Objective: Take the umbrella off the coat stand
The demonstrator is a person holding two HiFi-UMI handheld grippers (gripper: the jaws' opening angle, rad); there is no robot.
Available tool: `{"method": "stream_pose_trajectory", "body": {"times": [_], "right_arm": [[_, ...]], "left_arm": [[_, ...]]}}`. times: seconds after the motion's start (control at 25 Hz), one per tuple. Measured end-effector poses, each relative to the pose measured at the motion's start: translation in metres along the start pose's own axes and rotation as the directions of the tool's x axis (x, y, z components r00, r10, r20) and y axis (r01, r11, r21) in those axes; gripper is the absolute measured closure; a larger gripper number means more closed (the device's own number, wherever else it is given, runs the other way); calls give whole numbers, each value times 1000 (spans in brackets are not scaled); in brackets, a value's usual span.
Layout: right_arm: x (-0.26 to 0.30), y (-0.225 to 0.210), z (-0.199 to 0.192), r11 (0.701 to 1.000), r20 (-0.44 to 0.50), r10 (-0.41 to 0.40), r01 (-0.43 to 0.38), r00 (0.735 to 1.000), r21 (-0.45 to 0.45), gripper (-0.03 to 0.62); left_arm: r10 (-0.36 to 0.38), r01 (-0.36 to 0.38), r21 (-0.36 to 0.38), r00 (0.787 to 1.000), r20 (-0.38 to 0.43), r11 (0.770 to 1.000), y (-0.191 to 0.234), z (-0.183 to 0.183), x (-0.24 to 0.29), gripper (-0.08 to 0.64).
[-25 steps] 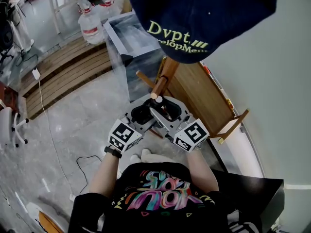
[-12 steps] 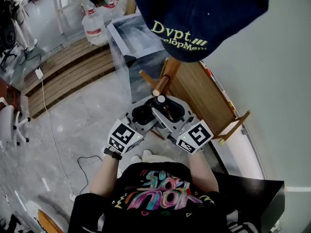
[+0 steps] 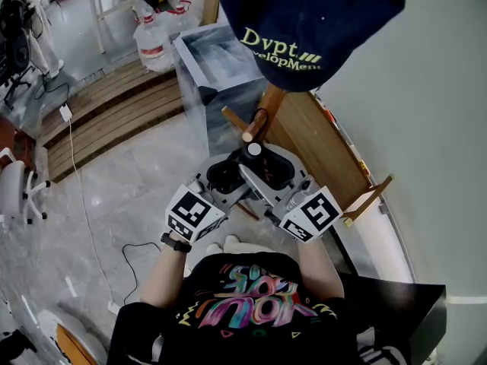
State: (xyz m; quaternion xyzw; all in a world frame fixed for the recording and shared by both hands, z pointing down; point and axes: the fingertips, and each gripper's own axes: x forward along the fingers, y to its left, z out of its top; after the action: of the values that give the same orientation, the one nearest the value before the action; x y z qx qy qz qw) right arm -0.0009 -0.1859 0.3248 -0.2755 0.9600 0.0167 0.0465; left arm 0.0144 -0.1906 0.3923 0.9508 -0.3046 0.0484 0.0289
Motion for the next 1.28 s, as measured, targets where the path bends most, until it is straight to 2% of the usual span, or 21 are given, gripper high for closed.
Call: {"method": "stream_pose_trajectory", "body": {"times": [0.32,0.52,1.28], "right_arm": [[7,29,19,997,42,71,-70,997,-15,397],[11,49,25,993,58,121,-120,991,-13,397],[32,125,4,953,41,302,-303,952,20,397]], "left_arm": [[65,-65,19,998,-15,998,-4,12,-31,328],[111,-111,31,994,12,993,-6,20,-50,328],[280,-280,11,960,-16,960,-11,-7,-127,328]]}}
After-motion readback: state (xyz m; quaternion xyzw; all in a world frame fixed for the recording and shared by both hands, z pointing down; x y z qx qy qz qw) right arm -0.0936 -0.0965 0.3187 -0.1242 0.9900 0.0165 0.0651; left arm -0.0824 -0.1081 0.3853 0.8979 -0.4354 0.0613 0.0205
